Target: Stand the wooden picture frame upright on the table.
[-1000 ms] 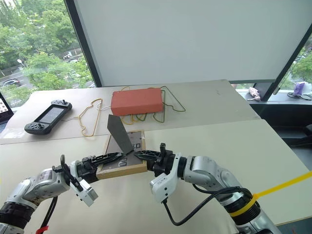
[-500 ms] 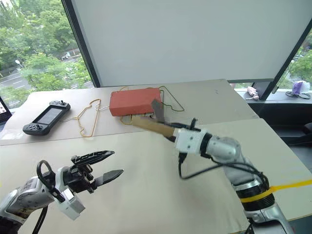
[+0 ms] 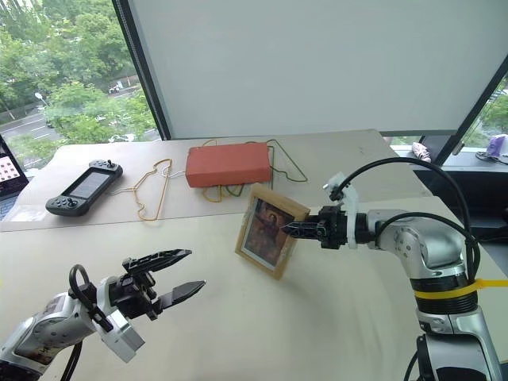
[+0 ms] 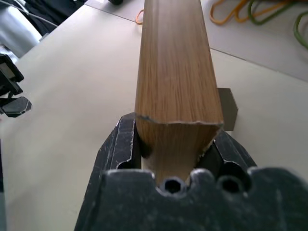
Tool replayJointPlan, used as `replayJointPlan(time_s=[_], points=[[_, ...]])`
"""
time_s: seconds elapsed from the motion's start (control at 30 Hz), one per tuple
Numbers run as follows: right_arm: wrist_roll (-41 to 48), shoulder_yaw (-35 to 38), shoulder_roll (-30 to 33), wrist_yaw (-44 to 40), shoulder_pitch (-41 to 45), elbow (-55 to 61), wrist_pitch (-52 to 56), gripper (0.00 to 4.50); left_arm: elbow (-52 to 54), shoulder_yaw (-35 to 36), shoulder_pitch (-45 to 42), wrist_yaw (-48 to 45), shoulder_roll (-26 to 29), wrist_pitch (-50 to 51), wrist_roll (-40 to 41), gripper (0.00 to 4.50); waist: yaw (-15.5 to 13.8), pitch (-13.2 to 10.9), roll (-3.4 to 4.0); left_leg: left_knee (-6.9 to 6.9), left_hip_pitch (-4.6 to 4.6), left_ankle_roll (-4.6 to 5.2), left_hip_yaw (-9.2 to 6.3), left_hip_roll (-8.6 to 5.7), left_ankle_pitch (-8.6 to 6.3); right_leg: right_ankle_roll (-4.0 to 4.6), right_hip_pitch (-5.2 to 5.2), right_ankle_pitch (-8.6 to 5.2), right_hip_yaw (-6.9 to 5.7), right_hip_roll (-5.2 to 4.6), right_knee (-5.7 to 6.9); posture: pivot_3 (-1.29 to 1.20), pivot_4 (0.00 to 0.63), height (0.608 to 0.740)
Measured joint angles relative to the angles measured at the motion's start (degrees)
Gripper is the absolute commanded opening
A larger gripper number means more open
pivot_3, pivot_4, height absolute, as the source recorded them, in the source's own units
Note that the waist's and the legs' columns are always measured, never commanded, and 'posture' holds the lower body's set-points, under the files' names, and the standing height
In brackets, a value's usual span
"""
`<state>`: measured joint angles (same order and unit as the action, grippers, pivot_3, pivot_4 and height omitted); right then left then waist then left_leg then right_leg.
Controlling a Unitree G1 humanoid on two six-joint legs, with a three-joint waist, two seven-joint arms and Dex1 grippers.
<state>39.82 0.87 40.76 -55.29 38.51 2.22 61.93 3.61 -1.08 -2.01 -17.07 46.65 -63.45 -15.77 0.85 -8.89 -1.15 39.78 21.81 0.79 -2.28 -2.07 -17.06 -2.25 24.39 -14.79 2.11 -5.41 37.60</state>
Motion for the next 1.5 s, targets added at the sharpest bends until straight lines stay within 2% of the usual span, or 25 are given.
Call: replayJointPlan(time_s=[0.13, 0.2, 0.23, 0.33, 0.43, 0.53, 0.67, 0.77, 0.83, 0.93, 1.0, 1.03, 1.1, 1.2, 1.27, 1.4, 1.5], points=[[1.49, -0.55, 0.46, -3.43, 0.09, -3.38, 1.89, 1.25, 0.04, 0.0, -0.02, -0.66, -0.23, 0.0, 0.02, 3.77, -0.02, 0.0, 0.0, 0.0, 0.0, 0.01, 0.01, -0.01, -0.01, 0.0, -0.01, 0.0, 0.0, -0.01, 0.0, 0.0, 0.15, 0.74], [1.89, -0.37, 0.47, -3.77, 0.24, -4.21, 2.35, 2.24, 0.04, 0.0, -0.09, -0.97, -0.5, 0.01, 0.05, 3.83, -0.04, 0.0, 0.0, 0.01, -0.02, 0.01, 0.01, -0.01, -0.01, 0.0, -0.05, 0.0, 0.0, -0.01, -0.01, 0.0, 0.15, 0.74], [1.92, -0.48, 0.52, -3.77, 0.44, -4.78, 3.15, 2.42, 0.04, 0.0, -0.14, -1.16, -0.63, 0.02, 0.04, 3.83, -0.04, 0.0, 0.0, 0.01, -0.04, 0.01, 0.0, -0.01, -0.01, 0.0, -0.07, 0.0, -0.01, -0.01, -0.02, 0.0, 0.15, 0.74], [1.81, -1.18, 0.51, -3.27, -0.24, -6.48, 5.0, 3.56, 0.04, -0.06, -0.24, -1.6, -1.13, 0.07, 0.04, 3.83, -0.13, 0.0, 0.0, 0.03, 0.03, 0.01, 0.0, -0.03, -0.01, -0.01, -0.02, 0.01, -0.03, -0.05, 0.0, 0.0, 0.15, 0.74], [1.94, -1.07, 0.51, -2.75, -0.29, -6.71, 6.3, 4.44, 0.04, -0.09, -0.62, -1.96, -1.36, 0.35, 0.07, 3.83, -0.11, 0.0, 0.0, 0.03, 0.04, 0.01, -0.01, -0.02, -0.01, -0.01, 0.0, 0.01, -0.03, -0.03, 0.0, 0.0, 0.15, 0.74], [2.34, 1.18, 1.08, -1.87, -0.63, -6.41, 7.3, 4.44, 0.03, -0.17, -1.23, -2.34, -1.6, 1.1, 0.09, 3.83, -0.12, 0.0, 0.0, 0.03, 0.05, 0.01, -0.01, -0.02, -0.01, -0.01, 0.01, 0.01, -0.03, -0.03, 0.01, 0.0, 0.15, 0.74], [4.54, 6.2, 5.28, -1.99, -4.64, -2.78, 8.68, 4.44, 0.06, -0.27, -1.25, -2.74, -1.73, 2.06, 0.48, 3.83, -0.45, 0.0, 0.0, 0.04, 0.15, 0.05, -0.05, -0.02, -0.03, -0.02, 0.01, 0.01, -0.09, -0.04, -0.02, 0.0, 0.15, 0.74], [5.92, 9.54, 10.52, -2.85, -12.97, 3.8, 8.42, 4.44, 0.96, -0.97, 0.69, -4.41, -1.31, 5.87, 4.63, 3.83, -0.7, 0.01, 0.01, 0.03, 0.18, 0.15, -0.06, 0.0, -0.08, -0.02, -0.01, 0.01, -0.13, -0.04, 0.0, 0.0, 0.15, 0.74], [4.89, 10.29, 13.19, -2.87, -20.55, 8.62, 6.47, 4.44, 3.3, -2.0, 3.96, -6.43, -1.36, 14.38, 11.09, 3.83, -0.71, 0.01, 0.01, 0.04, 0.2, 0.18, -0.05, 0.01, -0.1, -0.03, -0.03, 0.01, -0.12, -0.03, 0.0, 0.0, 0.15, 0.74], [2.94, 11.51, 11.83, 0.68, -27.83, 14.93, 3.38, 4.44, 8.62, -2.51, 8.19, -8.54, -1.58, 31.74, 22.2, 3.83, 0.05, 0.0, 0.01, 0.07, 0.13, 0.18, 0.0, 0.03, -0.11, -0.04, -0.03, 0.01, -0.01, -0.01, -0.04, 0.0, 0.15, 0.74], [0.06, 14.0, 6.09, 8.75, -31.35, 20.97, 1.38, 4.44, 15.21, -2.12, 12.24, -6.64, -2.24, 45.88, 31.58, 3.83, 0.39, 0.0, -0.02, 0.05, -0.04, 0.18, -0.01, 0.14, -0.11, -0.05, -0.14, 0.01, 0.06, 0.1, 0.02, 0.0, 0.15, 0.74], [-3.35, 14.75, 0.91, 15.73, -34.39, 25.4, -0.9, 4.44, 20.07, -1.17, 14.77, -2.78, -4.52, 54.81, 37.2, 3.83, 0.41, 0.04, -0.06, 0.02, -0.16, 0.16, -0.08, 0.26, -0.12, -0.06, -0.23, 0.0, 0.05, 0.15, -0.01, 0.0, 0.15, 0.74], [-9.4, 12.83, -6.34, 26.28, -38.47, 29.02, -4.09, 4.44, 24.74, -0.52, 16.31, 4.32, -9.05, 66.07, 43.77, 3.83, 0.11, 0.02, 0.0, 0.01, -0.16, 0.04, -0.1, 0.17, -0.05, -0.07, -0.18, 0.0, 0.09, 0.11, 0.07, 0.0, 0.15, 0.74], [-25.53, 8.96, -18.11, 46.91, -44.8, 30.6, -15.35, 4.44, 26.13, 2.03, 14.97, 18.76, -19.01, 79.81, 46.98, 3.83, -0.68, 0.06, 0.05, 0.04, -0.19, -0.32, -0.18, -0.13, 0.17, -0.12, -0.15, 0.03, 0.18, 0.01, 0.31, 0.0, 0.15, 0.74], [-31.02, 8.81, -24.14, 54.66, -46.53, 30.96, -21.47, 4.44, 25.03, 3.09, 13.72, 23.52, -22.9, 83.01, 45.57, 3.83, -0.65, 0.06, 0.03, 0.06, -0.31, -0.36, -0.19, -0.12, 0.19, -0.11, -0.25, 0.04, 0.21, 0.07, 0.32, 0.0, 0.15, 0.74], [-37.78, 3.44, -27.26, 58.61, -49.33, 29.86, -31.08, 4.44, 21.61, 4.78, 10.68, 26.89, -26.81, 84.67, 42.12, 3.83, -0.16, 0.07, 0.03, -0.03, -0.53, -0.38, -0.15, -0.13, 0.21, -0.11, -0.35, 0.05, 0.23, 0.17, 0.32, 0.0, 0.15, 0.74], [-39.25, 3.27, -29.46, 59.83, -50.46, 26.89, -34.0, 4.44, 19.27, 5.27, 9.02, 27.25, -28.74, 84.84, 39.39, 3.83, -0.04, 0.07, 0.03, -0.06, -0.55, -0.38, -0.15, -0.1, 0.21, -0.1, -0.35, 0.05, 0.24, 0.2, 0.29, 0.0, 0.15, 0.74]])
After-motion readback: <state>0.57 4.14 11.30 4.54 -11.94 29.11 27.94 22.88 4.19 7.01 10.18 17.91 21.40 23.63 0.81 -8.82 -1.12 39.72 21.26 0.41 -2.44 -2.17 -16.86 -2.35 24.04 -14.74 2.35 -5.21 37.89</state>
